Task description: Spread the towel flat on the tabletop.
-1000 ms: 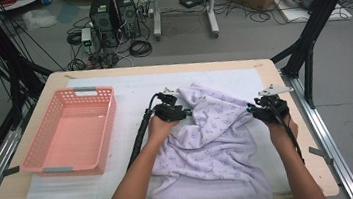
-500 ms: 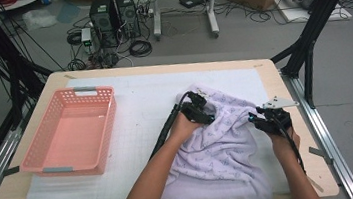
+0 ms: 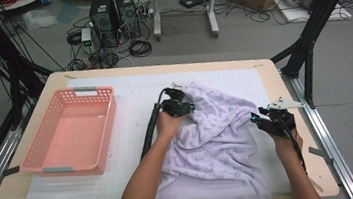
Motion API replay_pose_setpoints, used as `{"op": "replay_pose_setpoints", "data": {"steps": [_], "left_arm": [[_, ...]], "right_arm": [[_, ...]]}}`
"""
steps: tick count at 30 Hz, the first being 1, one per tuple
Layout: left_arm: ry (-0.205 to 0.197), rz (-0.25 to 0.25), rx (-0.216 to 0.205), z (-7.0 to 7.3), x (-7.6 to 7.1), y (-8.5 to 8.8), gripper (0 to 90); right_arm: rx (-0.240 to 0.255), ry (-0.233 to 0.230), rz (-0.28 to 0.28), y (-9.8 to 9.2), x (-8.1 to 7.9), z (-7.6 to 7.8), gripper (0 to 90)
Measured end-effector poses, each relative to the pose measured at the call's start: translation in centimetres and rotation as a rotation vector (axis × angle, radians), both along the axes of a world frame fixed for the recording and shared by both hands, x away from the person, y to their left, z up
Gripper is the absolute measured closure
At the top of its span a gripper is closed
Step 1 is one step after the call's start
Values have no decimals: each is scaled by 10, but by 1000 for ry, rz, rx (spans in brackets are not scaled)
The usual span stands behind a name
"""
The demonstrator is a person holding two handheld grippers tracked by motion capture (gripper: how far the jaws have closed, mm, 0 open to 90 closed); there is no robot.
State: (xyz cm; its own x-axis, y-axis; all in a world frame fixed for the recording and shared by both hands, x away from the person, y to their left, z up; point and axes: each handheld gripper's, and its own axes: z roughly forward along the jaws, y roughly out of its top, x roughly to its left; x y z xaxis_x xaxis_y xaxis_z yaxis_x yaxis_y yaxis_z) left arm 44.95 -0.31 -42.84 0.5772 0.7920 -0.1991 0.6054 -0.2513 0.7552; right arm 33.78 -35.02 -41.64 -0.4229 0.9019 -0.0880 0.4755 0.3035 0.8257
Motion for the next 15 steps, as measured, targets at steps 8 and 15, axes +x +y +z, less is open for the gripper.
{"op": "replay_pose_setpoints", "data": {"steps": [8, 15], "left_arm": [[-39, 206, 20, 1, 6, 55, 797], [-65, 307, -20, -6, 2, 84, 673]], "right_arm": [[-8, -1, 8, 5, 1, -2, 580], [23, 19, 24, 9, 4, -4, 568]]}}
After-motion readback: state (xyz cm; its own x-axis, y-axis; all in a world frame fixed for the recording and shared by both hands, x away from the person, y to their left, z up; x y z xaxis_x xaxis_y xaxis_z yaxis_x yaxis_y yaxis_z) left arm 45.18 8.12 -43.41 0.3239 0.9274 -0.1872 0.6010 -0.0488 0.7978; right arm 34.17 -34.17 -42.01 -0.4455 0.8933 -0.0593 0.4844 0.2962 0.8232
